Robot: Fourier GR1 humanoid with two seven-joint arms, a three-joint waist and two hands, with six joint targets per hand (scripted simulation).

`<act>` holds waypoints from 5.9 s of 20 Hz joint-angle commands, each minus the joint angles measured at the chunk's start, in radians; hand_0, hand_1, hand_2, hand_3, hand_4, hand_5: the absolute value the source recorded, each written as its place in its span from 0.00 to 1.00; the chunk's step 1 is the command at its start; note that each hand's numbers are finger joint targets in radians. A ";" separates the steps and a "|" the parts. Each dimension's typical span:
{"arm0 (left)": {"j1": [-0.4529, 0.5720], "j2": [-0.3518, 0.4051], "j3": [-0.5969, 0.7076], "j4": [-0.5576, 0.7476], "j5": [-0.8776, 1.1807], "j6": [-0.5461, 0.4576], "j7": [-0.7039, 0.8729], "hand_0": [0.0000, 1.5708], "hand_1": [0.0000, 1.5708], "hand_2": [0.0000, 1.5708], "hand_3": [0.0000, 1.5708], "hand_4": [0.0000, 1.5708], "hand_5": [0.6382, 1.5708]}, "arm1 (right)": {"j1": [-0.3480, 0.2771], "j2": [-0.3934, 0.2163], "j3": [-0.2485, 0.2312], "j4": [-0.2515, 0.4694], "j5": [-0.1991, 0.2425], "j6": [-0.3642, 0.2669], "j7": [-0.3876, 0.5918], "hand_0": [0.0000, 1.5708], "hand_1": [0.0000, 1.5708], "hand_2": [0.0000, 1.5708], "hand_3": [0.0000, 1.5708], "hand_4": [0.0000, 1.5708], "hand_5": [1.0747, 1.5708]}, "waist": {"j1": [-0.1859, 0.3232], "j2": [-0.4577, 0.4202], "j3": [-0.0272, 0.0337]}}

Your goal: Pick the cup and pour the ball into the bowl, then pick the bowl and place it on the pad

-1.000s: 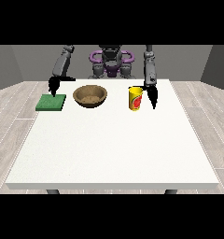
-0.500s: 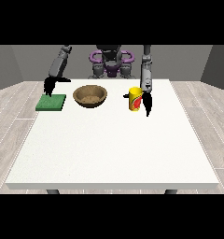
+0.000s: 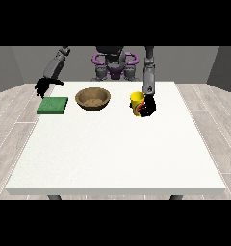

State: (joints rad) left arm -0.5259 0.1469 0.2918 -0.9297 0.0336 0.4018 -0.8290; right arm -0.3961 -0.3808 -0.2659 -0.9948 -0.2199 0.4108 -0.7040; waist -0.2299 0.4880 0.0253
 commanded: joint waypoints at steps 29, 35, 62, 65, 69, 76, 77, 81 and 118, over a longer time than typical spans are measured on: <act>-0.285 -0.109 -0.754 0.093 -1.237 -0.025 1.085 0.72 0.72 1.00 0.95 0.57 0.97 | 0.028 -0.008 -0.042 0.467 0.042 -0.051 -0.033 0.00 0.00 0.19 0.17 0.26 0.94 | 0.245 -0.490 -0.0234; -0.392 -0.131 -0.774 0.032 -1.307 -0.200 1.129 0.32 0.32 1.00 0.95 0.52 0.96 | 0.035 -0.070 -0.077 0.508 0.022 -0.002 -0.079 0.00 0.00 0.18 0.25 0.26 0.94 | 0.277 -0.459 -0.0234; -0.387 -0.097 -0.861 -0.144 -1.578 -0.458 1.011 0.67 0.67 1.00 1.00 0.67 0.99 | 0.046 -0.050 -0.036 0.524 0.013 0.040 -0.018 0.00 0.00 0.18 0.13 0.47 0.97 | 0.282 -0.448 -0.0247; -0.360 -0.027 -0.712 -0.220 -1.452 -0.376 0.987 0.00 0.00 1.00 1.00 0.61 1.00 | 0.097 -0.078 -0.067 0.537 -0.014 0.062 -0.042 0.00 0.00 0.19 0.16 0.46 0.97 | 0.334 -0.443 -0.0249; -0.165 0.034 -0.620 -0.288 -1.305 -0.228 0.895 0.51 0.51 1.00 1.00 0.52 0.93 | 0.127 -0.104 -0.104 0.538 -0.048 0.046 -0.025 0.00 0.00 0.19 0.16 0.46 0.97 | 0.426 -0.437 -0.0274; 0.102 -0.078 -0.475 -0.277 -0.916 -0.081 0.642 0.81 0.81 0.69 0.51 0.89 1.00 | 0.050 -0.090 -0.149 0.476 -0.092 -0.051 -0.024 0.00 0.00 0.22 0.19 0.45 0.96 | 0.538 -0.239 -0.0375; 0.122 -0.076 -0.455 -0.284 -0.870 -0.051 0.578 0.81 0.81 0.70 0.50 0.90 1.00 | 0.050 -0.093 -0.152 0.476 -0.098 -0.041 -0.022 0.00 0.00 0.26 0.18 0.45 0.96 | 0.556 -0.205 -0.0369; 0.128 -0.030 -0.341 -0.289 -0.640 -0.075 0.324 0.79 0.79 0.69 0.47 0.90 0.99 | 0.025 -0.142 -0.191 0.458 -0.138 -0.011 -0.018 0.00 0.00 0.26 0.15 0.44 0.95 | 0.581 -0.110 -0.0313; 0.166 0.006 -0.155 -0.056 -0.254 -0.421 0.258 0.00 0.00 0.00 0.00 0.00 0.06 | -0.107 0.210 -0.041 0.457 -0.136 -0.244 0.199 0.00 0.00 0.00 0.00 0.00 1.00 | 0.383 -0.309 -0.0247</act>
State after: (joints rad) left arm -0.3595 0.1312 0.1442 -0.9361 -0.2294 0.0080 -0.5907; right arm -0.4646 -0.1865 -0.2911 -0.6005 -0.3472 0.1830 -0.4664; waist 0.1319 0.1548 0.0001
